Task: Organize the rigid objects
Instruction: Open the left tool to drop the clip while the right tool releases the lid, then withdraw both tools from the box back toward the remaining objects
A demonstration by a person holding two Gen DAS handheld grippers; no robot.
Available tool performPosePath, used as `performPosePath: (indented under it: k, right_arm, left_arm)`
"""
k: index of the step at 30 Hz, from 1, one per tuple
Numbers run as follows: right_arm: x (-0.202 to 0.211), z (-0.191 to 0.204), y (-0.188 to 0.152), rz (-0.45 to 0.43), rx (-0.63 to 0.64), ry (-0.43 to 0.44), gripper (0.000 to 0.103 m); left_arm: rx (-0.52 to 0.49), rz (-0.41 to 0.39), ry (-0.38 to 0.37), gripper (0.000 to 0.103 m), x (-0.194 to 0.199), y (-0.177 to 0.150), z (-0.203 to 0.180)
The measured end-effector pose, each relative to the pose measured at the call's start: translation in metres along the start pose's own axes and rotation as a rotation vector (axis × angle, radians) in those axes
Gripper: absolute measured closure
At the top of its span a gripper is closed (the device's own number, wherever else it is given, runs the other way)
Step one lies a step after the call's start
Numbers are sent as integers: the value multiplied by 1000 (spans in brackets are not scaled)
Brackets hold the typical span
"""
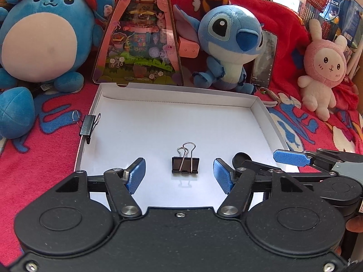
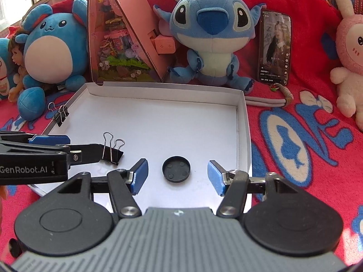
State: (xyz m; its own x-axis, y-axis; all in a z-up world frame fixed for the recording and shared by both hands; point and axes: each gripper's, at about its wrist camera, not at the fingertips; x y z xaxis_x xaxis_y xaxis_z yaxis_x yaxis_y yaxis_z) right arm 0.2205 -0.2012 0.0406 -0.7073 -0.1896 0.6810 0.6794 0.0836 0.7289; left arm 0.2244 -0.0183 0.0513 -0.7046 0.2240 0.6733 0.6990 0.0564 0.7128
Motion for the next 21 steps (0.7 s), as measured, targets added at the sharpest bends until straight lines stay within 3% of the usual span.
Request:
performPosePath:
  k: [6, 21]
  right_arm:
    - [25, 11, -9, -71, 91, 5, 16]
    - [76, 20, -42, -179, 163, 32, 3]
  left_arm:
    - [-30, -51, -13, 27, 29, -10, 1]
    - [-52, -117, -81, 20, 94, -45, -3]
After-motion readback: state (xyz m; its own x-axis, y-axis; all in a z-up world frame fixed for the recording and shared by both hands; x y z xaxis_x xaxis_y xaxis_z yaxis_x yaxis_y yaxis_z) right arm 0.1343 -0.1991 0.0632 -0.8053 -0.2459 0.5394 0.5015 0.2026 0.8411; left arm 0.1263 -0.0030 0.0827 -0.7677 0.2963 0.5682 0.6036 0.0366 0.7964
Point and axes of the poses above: each gripper's, at about its wrist camera, not at the fingertips, and x roughly against the way its jaws point, z to its left, y to its top, and after that the axes turned 5 degrees about -z, right-handed
